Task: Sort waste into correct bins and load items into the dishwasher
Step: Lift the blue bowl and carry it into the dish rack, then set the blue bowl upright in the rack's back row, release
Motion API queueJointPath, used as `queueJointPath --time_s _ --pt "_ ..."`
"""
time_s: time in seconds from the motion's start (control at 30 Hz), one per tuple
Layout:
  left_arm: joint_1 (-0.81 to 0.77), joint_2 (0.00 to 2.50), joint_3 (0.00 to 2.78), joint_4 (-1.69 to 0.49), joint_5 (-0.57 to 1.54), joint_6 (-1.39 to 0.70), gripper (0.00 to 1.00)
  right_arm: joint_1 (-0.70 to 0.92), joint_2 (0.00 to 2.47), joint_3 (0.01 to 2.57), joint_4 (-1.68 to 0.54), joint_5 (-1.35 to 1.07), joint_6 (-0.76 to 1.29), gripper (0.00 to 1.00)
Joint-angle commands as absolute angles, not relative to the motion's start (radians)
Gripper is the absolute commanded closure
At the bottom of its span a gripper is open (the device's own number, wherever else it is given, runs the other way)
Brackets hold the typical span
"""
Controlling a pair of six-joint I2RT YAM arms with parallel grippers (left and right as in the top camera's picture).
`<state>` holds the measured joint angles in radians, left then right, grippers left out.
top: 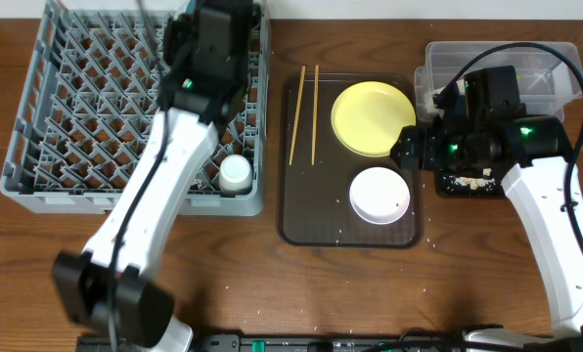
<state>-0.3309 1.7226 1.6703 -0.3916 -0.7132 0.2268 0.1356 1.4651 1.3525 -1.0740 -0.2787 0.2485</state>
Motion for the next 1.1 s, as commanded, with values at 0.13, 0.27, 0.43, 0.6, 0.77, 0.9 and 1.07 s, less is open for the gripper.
queueJointPath --time_s 0.13,0.27,0.43,0.6,0.77,0.9,1.07 --pt "-0.303 1.948 1.877 -0.382 -0.779 0.267 0.92 0.145 1.460 1.354 -1.074 -0.277 0.246 0.01" --pt "-0.278 2.027 1.884 -0.316 -0.813 0.265 0.92 0.145 1.460 1.353 -1.074 -0.277 0.246 0.01" --pt "-0.255 2.116 1.884 -0.202 -0.826 0.285 0.93 0.145 1.460 1.353 -1.074 -0.277 0.246 0.01" --pt "-0.252 2.185 1.884 -0.039 -0.874 0.399 0.93 0.145 1.460 1.353 -1.074 -0.277 0.246 0.01" --pt "-0.252 2.255 1.884 0.111 -0.877 0.562 0.92 0.145 1.460 1.354 -1.073 -0.277 0.246 0.01" --pt "-0.252 2.312 1.884 0.221 -0.895 0.660 0.93 0.145 1.460 1.354 -1.074 -0.277 0.246 0.01" --pt "-0.252 2.350 1.884 0.276 -0.903 0.677 0.93 0.145 1.460 1.354 -1.074 -0.277 0.246 0.01"
